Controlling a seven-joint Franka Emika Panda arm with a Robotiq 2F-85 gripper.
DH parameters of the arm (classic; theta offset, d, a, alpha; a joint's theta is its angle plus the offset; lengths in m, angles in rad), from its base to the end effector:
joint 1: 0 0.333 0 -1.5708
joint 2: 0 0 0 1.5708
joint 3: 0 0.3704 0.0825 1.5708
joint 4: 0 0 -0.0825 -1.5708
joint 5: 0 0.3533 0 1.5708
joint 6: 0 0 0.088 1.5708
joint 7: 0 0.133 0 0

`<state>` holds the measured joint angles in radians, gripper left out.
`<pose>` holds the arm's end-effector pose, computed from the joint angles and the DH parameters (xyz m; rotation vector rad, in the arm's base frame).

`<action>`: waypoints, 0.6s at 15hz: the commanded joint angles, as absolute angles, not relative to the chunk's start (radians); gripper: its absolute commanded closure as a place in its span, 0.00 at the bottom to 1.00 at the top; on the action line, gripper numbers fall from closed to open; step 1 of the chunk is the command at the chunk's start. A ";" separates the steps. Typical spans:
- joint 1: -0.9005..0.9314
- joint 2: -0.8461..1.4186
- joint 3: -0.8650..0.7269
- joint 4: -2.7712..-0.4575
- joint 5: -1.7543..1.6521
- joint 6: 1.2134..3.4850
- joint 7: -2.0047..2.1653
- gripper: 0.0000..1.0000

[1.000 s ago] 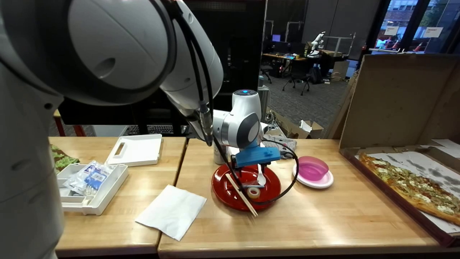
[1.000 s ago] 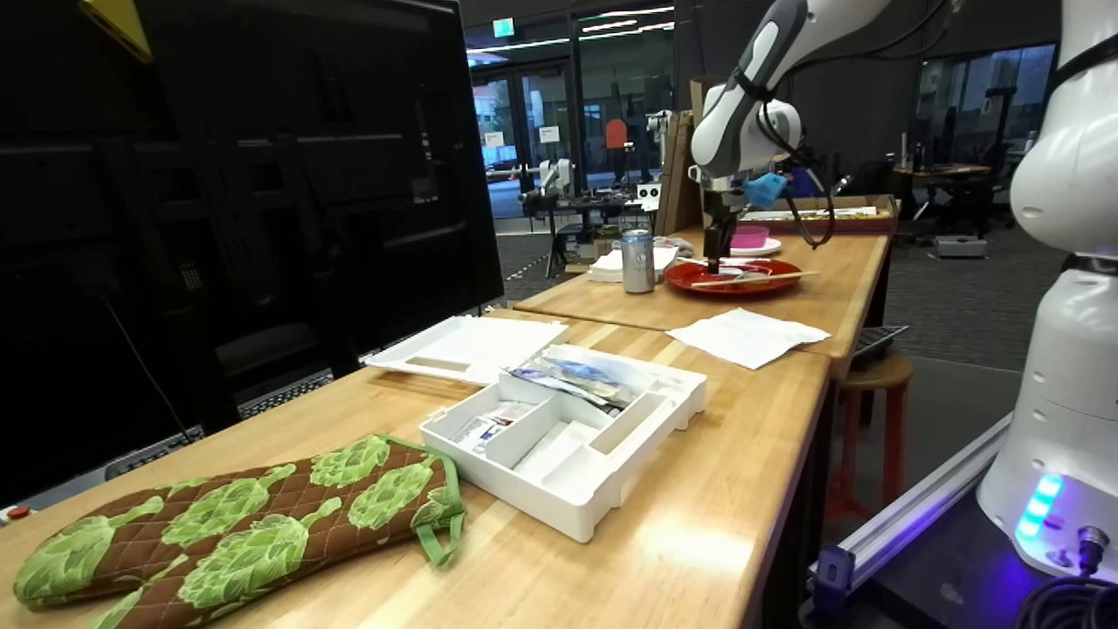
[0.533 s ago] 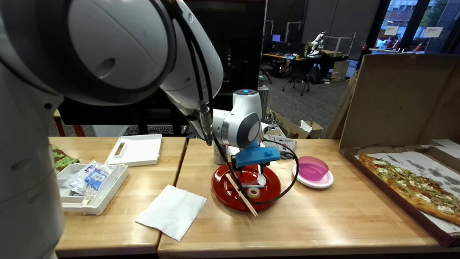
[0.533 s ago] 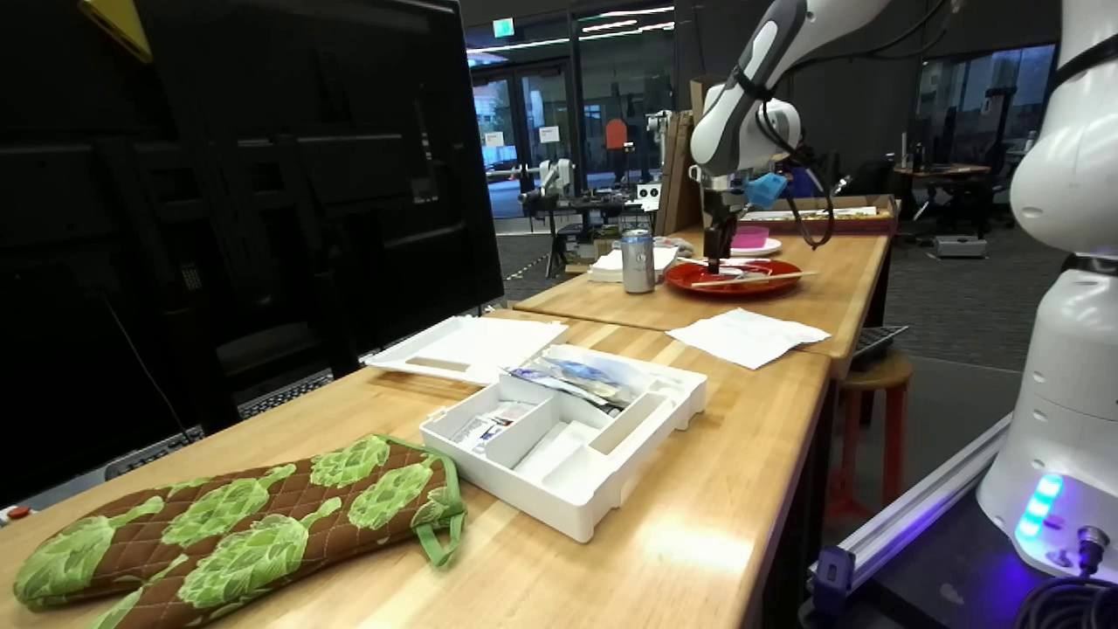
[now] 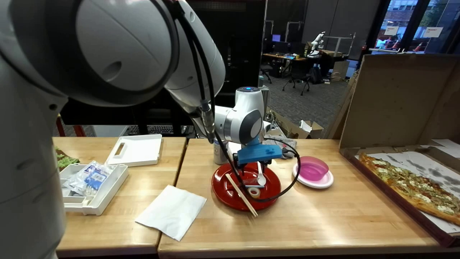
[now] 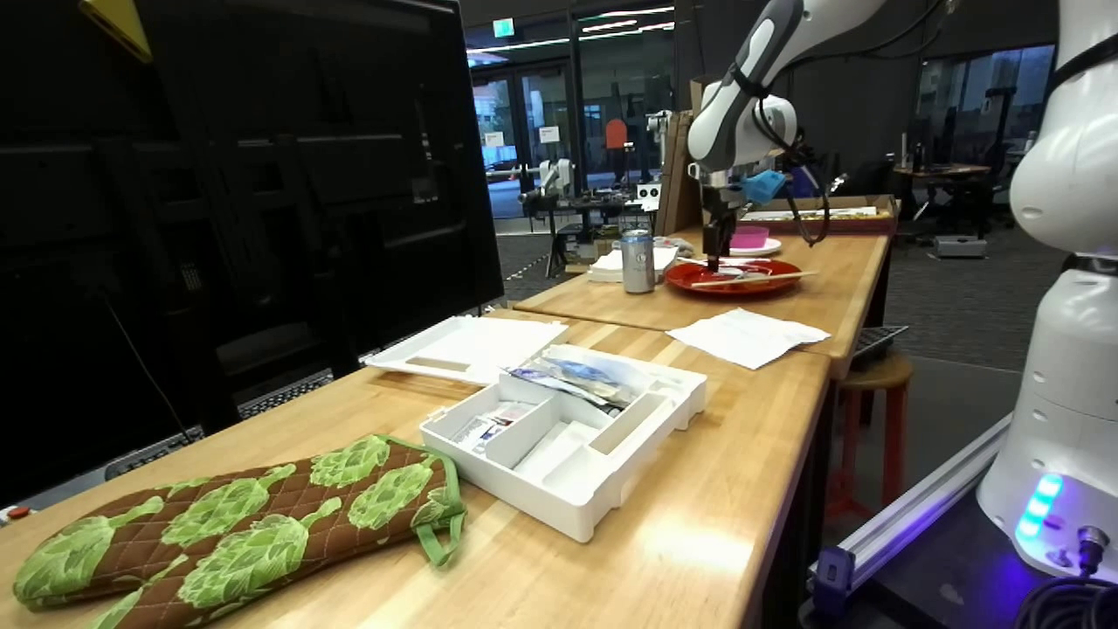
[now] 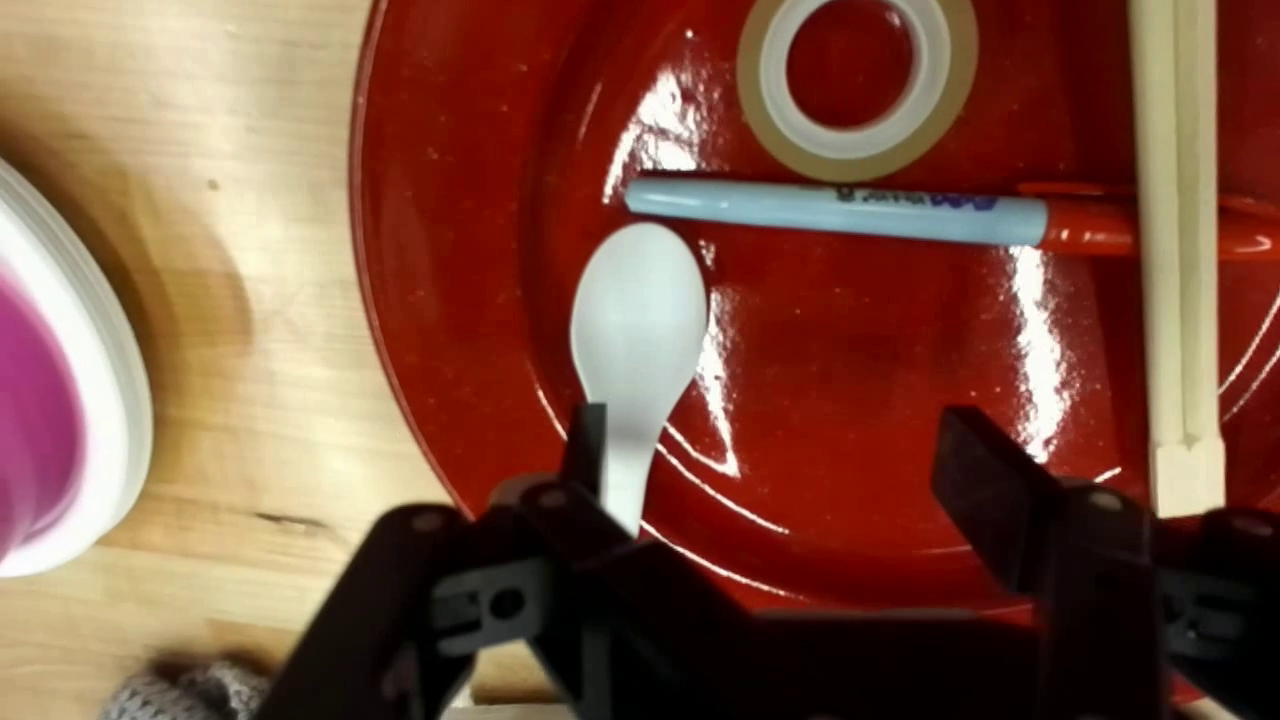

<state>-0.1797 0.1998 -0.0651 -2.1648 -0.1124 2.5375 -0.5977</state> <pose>0.5537 -0.1374 0.3700 2.9156 0.6555 0.1843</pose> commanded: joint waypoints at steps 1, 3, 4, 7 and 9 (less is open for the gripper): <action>-0.181 0.224 -0.067 -2.117 -0.101 2.486 -0.594 0.18; -0.182 0.236 -0.066 -2.100 -0.101 2.469 -0.593 0.18; -0.182 0.243 -0.066 -2.093 -0.101 2.465 -0.593 0.20; -0.183 0.258 -0.066 -2.075 -0.104 2.450 -0.590 0.21; -0.184 0.266 -0.065 -2.065 -0.104 2.441 -0.589 0.23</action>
